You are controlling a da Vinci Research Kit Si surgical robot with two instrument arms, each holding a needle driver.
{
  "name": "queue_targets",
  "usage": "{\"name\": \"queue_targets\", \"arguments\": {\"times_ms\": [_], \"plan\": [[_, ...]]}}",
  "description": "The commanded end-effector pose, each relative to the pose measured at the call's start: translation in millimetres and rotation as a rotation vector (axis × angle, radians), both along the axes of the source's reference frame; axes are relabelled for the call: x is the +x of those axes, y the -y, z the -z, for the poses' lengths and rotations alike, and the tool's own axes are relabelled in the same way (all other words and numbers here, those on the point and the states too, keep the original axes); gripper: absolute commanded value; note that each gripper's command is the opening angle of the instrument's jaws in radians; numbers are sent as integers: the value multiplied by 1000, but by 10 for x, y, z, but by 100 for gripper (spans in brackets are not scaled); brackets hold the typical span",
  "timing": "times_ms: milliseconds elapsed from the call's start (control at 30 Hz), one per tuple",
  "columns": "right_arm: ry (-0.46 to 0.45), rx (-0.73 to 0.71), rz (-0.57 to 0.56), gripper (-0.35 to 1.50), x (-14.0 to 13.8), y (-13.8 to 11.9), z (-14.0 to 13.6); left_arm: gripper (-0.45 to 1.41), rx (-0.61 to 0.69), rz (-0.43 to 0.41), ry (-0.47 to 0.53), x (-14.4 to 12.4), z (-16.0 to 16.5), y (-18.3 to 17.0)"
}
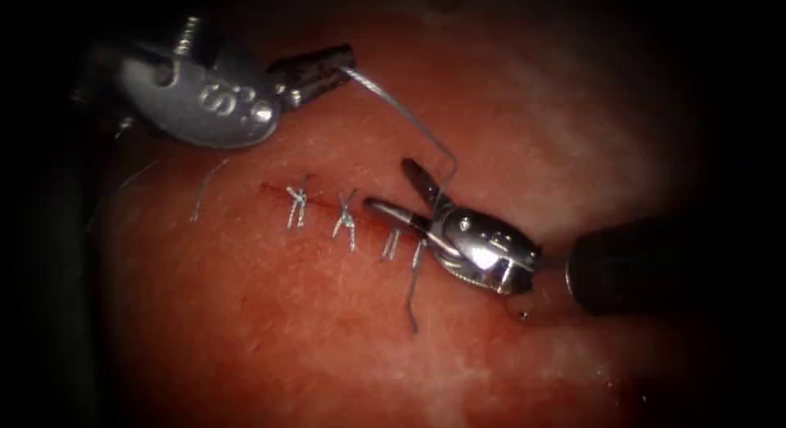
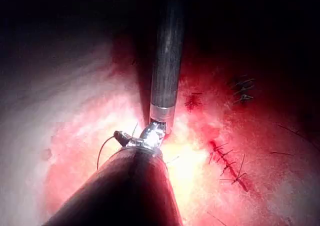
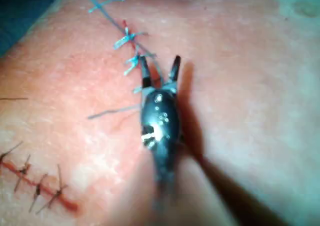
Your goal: Wound Closure
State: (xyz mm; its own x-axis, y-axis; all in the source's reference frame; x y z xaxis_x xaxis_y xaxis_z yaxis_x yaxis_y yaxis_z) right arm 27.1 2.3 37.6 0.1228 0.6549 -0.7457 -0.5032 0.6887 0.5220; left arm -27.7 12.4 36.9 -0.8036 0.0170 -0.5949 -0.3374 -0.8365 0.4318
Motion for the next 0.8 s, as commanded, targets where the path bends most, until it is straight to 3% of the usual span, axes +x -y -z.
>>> {"name": "queue_targets", "arguments": {"times_ms": [33,67,100,133,200,233,600,633,733,800], "plan": [[-4,3,3,108,6,13,-4,-45,3,-1,2,-5,-4,10],[-7,3,7,96,6,14,-4,-45,1,1,3,-5,-3,11],[-7,3,7,96,6,14,-4,-45,1,1,3,-5,-3,11],[-12,4,13,76,6,14,-3,-45,-3,-5,2,-5,-1,11],[-39,12,40,-11,6,14,-3,-45,-2,-5,2,-5,0,12],[-46,-3,63,-35,5,14,-2,-45,-2,-5,2,-6,1,13],[-30,-168,49,-35,-11,-3,28,-45,-4,-8,6,-5,-1,13],[-35,-168,47,0,-13,-3,31,-45,-4,-8,6,-5,-2,12],[10,-169,-19,147,-23,-7,38,-45,-6,-10,4,-9,-7,6],[-7,-172,4,148,-34,-5,41,-45,-6,-7,5,-13,-10,2]]}}
